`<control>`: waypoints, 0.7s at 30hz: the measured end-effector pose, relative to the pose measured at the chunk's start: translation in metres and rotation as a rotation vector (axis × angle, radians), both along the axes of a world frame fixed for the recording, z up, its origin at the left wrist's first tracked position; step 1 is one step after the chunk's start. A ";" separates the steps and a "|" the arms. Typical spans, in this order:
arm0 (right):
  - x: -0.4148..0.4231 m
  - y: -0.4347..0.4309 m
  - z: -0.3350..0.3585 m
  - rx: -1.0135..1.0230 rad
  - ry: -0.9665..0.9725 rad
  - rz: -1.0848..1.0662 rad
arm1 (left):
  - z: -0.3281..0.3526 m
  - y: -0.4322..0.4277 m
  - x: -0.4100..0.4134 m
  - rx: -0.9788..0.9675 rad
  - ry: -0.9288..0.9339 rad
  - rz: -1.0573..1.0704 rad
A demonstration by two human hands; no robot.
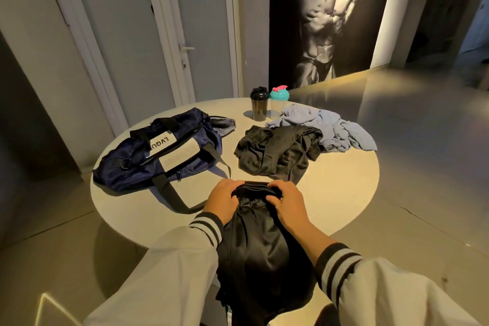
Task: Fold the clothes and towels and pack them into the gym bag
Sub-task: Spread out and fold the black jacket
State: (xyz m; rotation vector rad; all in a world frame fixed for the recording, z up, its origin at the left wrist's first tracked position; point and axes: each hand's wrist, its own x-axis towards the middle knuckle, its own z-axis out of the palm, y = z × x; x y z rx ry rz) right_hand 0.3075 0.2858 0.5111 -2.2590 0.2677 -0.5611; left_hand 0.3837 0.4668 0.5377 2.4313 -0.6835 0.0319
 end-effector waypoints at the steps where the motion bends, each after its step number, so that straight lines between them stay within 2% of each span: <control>1: 0.001 0.001 0.000 0.017 0.001 0.009 | -0.002 0.000 0.001 0.012 0.008 0.002; 9: 0.014 0.004 -0.005 -0.055 0.067 -0.018 | -0.015 0.000 0.004 0.030 0.067 0.057; 17: 0.027 0.009 0.007 0.022 0.056 -0.046 | -0.001 -0.001 0.010 -0.090 0.133 0.121; 21: 0.036 0.010 0.023 0.029 0.004 -0.129 | 0.023 -0.007 0.017 -0.194 0.138 0.169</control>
